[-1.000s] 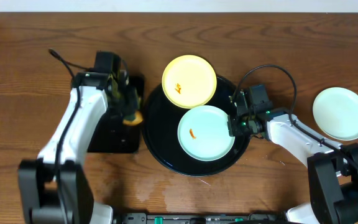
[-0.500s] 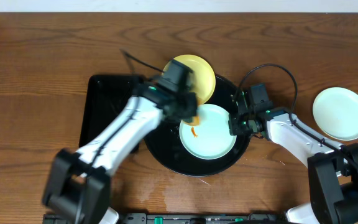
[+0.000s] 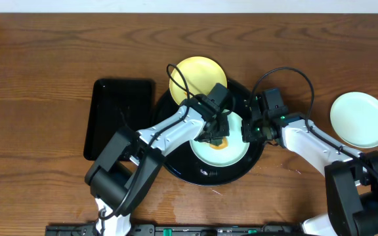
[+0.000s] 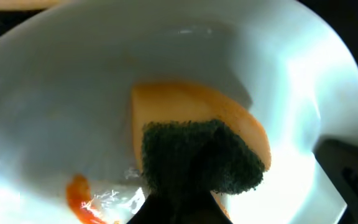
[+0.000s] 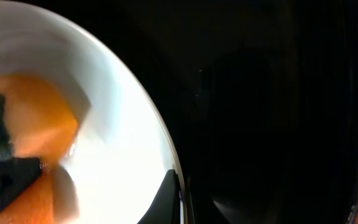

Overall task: Clean dirty plates on tray and stack at the side
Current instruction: 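Wipe the mint plate on the round tray with the sponge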

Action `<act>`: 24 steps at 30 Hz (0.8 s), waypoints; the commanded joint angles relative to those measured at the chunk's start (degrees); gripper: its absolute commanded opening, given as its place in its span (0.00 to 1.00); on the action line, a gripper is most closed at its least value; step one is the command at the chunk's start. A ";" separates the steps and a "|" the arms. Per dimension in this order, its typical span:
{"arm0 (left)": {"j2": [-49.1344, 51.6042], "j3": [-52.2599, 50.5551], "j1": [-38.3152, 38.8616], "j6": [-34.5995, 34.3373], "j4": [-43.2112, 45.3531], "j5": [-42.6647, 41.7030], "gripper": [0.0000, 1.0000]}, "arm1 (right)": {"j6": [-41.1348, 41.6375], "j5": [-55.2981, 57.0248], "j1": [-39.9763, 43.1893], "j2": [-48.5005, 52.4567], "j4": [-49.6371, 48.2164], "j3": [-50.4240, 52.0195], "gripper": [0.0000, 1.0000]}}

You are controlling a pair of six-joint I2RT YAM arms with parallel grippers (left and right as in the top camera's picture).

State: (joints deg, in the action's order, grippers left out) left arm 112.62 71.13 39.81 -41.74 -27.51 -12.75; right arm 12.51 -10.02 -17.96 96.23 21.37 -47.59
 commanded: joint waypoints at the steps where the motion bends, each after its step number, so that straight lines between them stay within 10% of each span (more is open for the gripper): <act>1: 4.68 -0.76 -0.55 0.66 -0.61 7.89 0.07 | 0.57 6.80 0.24 1.25 0.79 0.57 0.01; 24: 4.61 2.03 -0.09 6.08 -6.97 36.11 0.07 | 0.76 7.89 0.24 1.22 2.86 0.57 0.01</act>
State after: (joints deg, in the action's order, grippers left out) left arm 114.30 73.95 40.75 -39.55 -33.39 11.11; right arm 13.04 -9.17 -17.96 96.23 22.65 -48.07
